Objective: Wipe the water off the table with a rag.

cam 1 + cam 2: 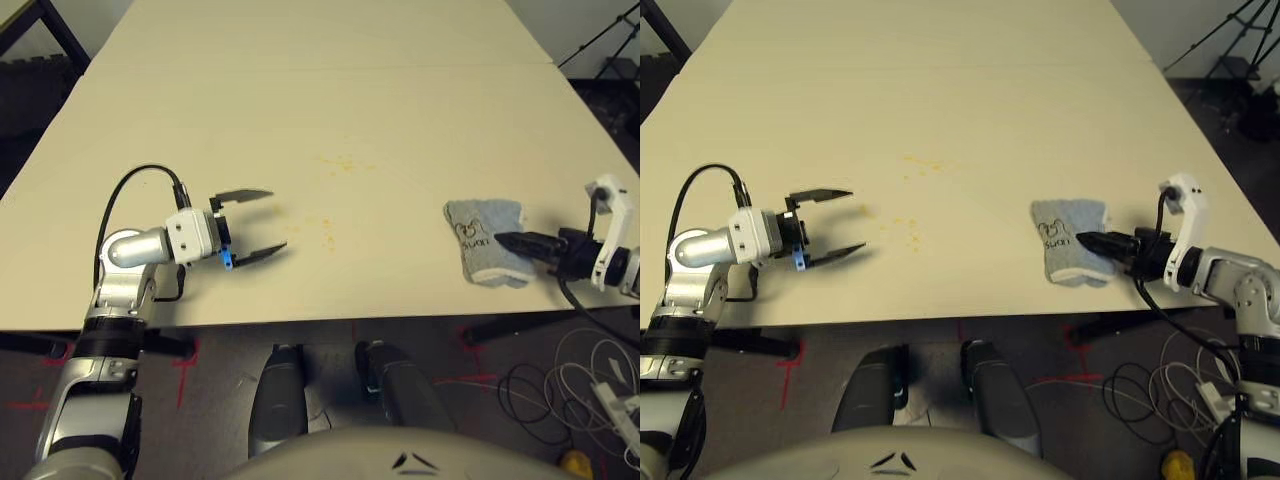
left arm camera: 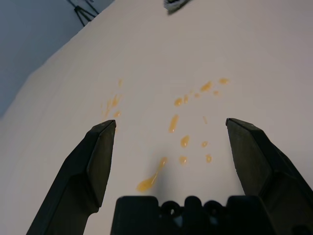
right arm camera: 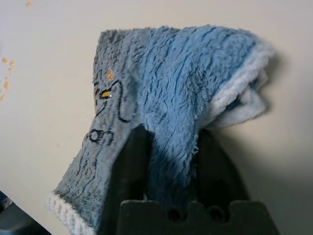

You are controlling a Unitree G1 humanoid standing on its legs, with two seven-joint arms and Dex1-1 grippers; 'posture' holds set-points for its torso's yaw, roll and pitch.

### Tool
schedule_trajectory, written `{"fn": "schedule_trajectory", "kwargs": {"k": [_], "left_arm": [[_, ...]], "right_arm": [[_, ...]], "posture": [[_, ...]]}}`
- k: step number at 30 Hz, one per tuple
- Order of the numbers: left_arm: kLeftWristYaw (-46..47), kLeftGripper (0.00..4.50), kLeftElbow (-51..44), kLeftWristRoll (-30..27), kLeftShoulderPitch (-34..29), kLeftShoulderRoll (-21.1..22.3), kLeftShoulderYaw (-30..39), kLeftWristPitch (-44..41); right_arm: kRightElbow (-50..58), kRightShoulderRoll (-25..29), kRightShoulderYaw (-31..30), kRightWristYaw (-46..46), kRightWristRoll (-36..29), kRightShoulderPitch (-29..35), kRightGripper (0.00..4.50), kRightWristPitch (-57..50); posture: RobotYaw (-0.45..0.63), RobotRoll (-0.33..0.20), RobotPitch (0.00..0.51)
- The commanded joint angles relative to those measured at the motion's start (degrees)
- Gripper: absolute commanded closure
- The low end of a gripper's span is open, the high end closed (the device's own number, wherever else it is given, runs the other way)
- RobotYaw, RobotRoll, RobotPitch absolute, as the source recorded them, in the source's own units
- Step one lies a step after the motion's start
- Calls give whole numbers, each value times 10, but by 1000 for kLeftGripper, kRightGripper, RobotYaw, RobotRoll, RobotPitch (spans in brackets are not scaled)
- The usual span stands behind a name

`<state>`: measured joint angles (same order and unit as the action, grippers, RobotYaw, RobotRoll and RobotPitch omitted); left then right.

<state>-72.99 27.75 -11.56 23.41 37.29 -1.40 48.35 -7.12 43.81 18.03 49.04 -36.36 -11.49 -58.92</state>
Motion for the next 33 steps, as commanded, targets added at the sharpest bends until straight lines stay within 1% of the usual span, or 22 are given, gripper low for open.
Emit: {"fn": "schedule_trajectory", "kwargs": {"k": [1, 4, 9, 15, 19, 22, 26, 30, 33], "left_arm": [[-12, 0, 34, 16, 23, 11, -25, 67], [-12, 0, 55, 12, 36, 13, -37, 91], [-3, 0, 64, 3, 37, 12, -45, 95], [6, 0, 62, -4, 29, 15, -47, 87], [13, 0, 59, -5, 24, 19, -46, 84], [17, 0, 55, -6, 17, 22, -46, 82], [26, 0, 54, -5, 13, 23, -47, 79], [33, 0, 51, -5, 10, 28, -43, 72], [34, 0, 55, -6, 4, 34, -42, 76]], "right_arm": [[-15, -9, -24, -8, 8, 7, 4395, -11], [-14, -9, -23, -8, 9, 7, 4456, -7], [-10, -12, -9, -1, -4, -3, 4456, -3], [43, -34, 30, 11, -83, -45, 4456, -42], [74, -45, 23, -6, -116, -76, 4456, -72], [94, -59, 1, -21, -124, -97, 4456, -85], [115, -83, -44, -41, -119, -111, 4456, -103], [113, -114, -99, -68, -94, -118, 4456, -100], [99, -141, -145, -86, -62, -125, 4456, -82]], "posture": [[182, 0, 202], [182, 0, 203], [180, 0, 204], [183, 0, 203], [189, 0, 203], [189, 0, 203], [199, 0, 200], [211, 0, 200], [227, 0, 197]]}}
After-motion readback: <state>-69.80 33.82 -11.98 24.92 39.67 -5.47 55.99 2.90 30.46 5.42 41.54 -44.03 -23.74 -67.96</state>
